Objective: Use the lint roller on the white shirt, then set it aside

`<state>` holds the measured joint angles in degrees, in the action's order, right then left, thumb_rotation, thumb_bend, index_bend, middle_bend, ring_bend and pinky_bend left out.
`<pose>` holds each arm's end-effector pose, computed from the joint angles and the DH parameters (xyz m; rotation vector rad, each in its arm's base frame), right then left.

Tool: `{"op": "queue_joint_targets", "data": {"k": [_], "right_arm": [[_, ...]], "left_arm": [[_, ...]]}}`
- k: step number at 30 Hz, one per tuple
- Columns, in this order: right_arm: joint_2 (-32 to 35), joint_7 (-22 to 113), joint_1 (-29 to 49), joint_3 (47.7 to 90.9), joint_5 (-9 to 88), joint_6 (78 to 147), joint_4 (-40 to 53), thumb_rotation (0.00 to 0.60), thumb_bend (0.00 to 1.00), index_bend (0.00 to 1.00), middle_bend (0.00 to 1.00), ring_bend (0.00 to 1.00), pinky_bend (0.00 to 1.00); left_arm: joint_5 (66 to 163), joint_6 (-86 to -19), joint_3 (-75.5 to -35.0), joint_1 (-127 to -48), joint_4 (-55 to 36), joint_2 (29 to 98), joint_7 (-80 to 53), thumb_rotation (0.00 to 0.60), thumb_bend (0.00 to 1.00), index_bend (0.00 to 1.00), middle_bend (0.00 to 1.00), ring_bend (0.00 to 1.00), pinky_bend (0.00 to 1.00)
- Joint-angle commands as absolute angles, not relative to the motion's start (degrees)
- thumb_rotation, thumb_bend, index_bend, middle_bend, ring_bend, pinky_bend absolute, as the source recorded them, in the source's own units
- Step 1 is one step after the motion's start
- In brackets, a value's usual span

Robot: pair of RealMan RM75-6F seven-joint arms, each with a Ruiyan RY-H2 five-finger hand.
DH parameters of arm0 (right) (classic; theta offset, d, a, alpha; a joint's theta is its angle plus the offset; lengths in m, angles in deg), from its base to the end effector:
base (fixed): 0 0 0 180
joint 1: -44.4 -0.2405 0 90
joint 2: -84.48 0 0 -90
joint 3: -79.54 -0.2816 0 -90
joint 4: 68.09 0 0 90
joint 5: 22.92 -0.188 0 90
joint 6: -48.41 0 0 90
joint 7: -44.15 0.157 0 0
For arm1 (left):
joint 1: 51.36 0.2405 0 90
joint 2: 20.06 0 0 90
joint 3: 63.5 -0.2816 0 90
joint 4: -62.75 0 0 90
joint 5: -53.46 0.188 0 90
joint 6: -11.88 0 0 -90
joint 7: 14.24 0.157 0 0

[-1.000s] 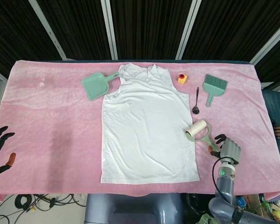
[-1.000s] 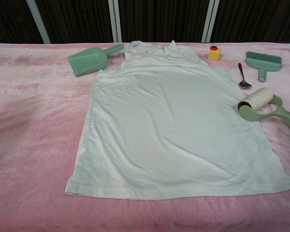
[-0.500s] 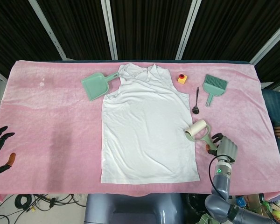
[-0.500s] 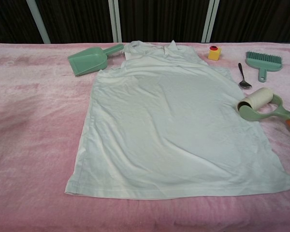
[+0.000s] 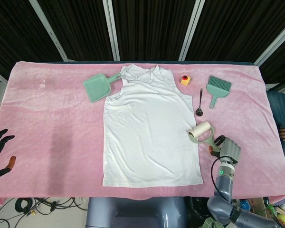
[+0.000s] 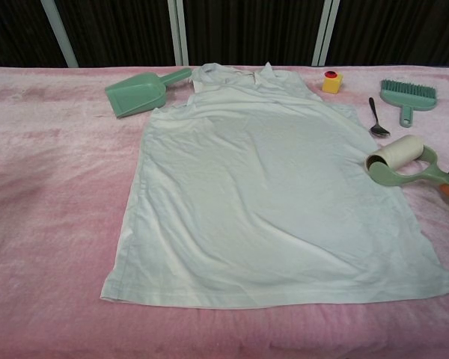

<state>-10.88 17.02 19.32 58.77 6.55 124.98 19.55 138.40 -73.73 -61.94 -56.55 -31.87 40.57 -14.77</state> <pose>-0.3043 -0.3057 0.0238 0.9028 -1.4478 0.6422 -0.3236 0.1914 0.2065 -1.3819 -0.9057 -0.8862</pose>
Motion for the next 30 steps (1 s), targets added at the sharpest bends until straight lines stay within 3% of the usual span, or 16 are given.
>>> {"op": "queue_joint_targets", "data": {"k": [1, 8, 16, 22, 30], "right_arm": [[-10.94, 16.43, 19.16, 58.85, 6.21, 124.72, 19.52, 0.600, 0.30, 0.57, 0.49, 0.54, 0.49], [-10.96, 15.30, 18.85, 59.06, 5.62, 123.97, 19.31, 0.600, 0.32, 0.57, 0.49, 0.53, 0.49], [-11.10, 15.77, 18.71, 58.57, 5.95, 123.69, 19.07, 0.600, 0.47, 0.70, 0.63, 0.67, 0.61], [-9.36, 20.69, 19.92, 57.89, 10.36, 123.35, 20.67, 0.600, 0.56, 0.73, 0.66, 0.70, 0.64], [-5.30, 27.84, 21.43, 57.47, 17.13, 120.54, 23.32, 0.600, 0.59, 0.74, 0.66, 0.70, 0.64]], "left_arm": [[138.21, -73.72, -61.78, -56.54, -31.97, 40.53, -14.63, 0.600, 0.41, 0.20, 0.08, 0.00, 0.01], [138.09, -73.86, -61.53, -56.45, -32.04, 40.47, -14.95, 0.600, 0.41, 0.20, 0.08, 0.00, 0.01], [138.05, -73.83, -61.47, -56.31, -32.09, 40.38, -15.45, 0.600, 0.41, 0.20, 0.08, 0.00, 0.01], [138.00, -73.73, -61.40, -56.26, -32.18, 40.24, -15.69, 0.600, 0.41, 0.20, 0.08, 0.00, 0.01], [138.09, -73.85, -61.31, -56.17, -32.28, 40.15, -15.97, 0.600, 0.41, 0.20, 0.08, 0.00, 0.01]]}}
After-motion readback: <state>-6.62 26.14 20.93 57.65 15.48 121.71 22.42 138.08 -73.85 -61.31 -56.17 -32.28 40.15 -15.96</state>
